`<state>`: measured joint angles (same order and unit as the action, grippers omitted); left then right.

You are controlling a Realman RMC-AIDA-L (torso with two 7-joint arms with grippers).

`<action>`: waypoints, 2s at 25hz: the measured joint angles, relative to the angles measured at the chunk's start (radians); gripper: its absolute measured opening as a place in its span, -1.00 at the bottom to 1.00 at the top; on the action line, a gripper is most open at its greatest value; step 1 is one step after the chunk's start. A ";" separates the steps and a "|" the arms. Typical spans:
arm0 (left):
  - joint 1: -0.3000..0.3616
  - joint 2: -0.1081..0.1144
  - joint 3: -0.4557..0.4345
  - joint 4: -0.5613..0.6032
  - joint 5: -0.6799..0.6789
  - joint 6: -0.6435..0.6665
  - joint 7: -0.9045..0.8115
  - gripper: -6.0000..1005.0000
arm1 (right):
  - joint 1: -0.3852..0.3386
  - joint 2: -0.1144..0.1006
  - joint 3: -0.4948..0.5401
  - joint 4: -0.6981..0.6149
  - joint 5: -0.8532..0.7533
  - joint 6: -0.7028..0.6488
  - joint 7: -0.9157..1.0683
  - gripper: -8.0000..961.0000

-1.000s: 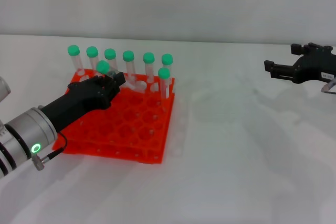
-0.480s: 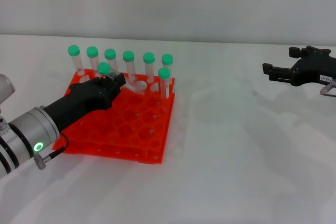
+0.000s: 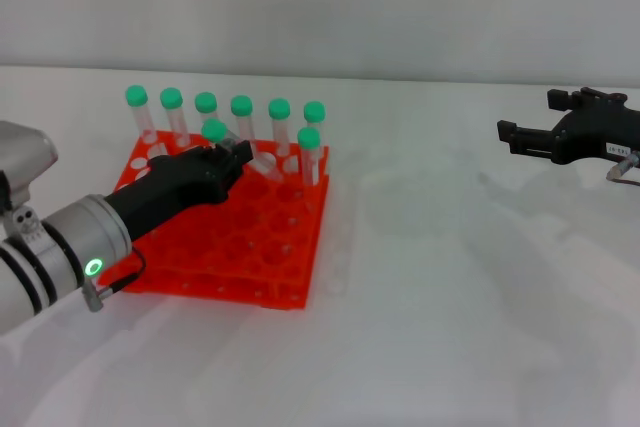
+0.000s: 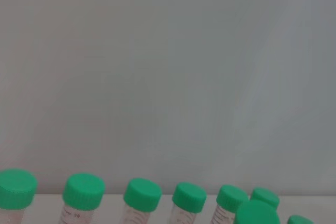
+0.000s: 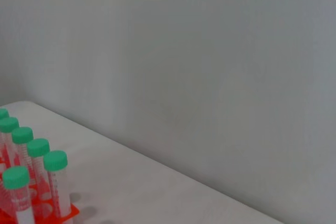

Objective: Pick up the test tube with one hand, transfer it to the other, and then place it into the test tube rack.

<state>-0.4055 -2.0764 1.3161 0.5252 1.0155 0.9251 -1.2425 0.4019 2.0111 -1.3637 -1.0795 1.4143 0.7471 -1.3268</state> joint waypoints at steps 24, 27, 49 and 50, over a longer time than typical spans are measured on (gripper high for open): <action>-0.114 0.001 0.002 -0.022 0.143 -0.100 -0.056 -0.46 | 0.001 0.002 -0.001 0.013 0.000 -0.008 0.001 0.76; -0.117 0.001 0.002 -0.001 0.158 -0.094 -0.053 -0.42 | 0.002 0.002 -0.001 0.022 0.000 -0.011 0.001 0.76; 0.147 -0.003 -0.028 0.360 0.087 -0.051 0.049 0.78 | -0.009 0.001 0.008 0.030 0.000 -0.029 -0.007 0.76; 0.168 -0.002 -0.039 0.374 0.044 -0.032 0.086 0.78 | -0.022 0.002 0.009 0.027 0.006 -0.031 -0.013 0.76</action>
<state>-0.2378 -2.0788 1.2773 0.8993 1.0592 0.8933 -1.1564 0.3802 2.0130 -1.3545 -1.0525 1.4206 0.7158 -1.3399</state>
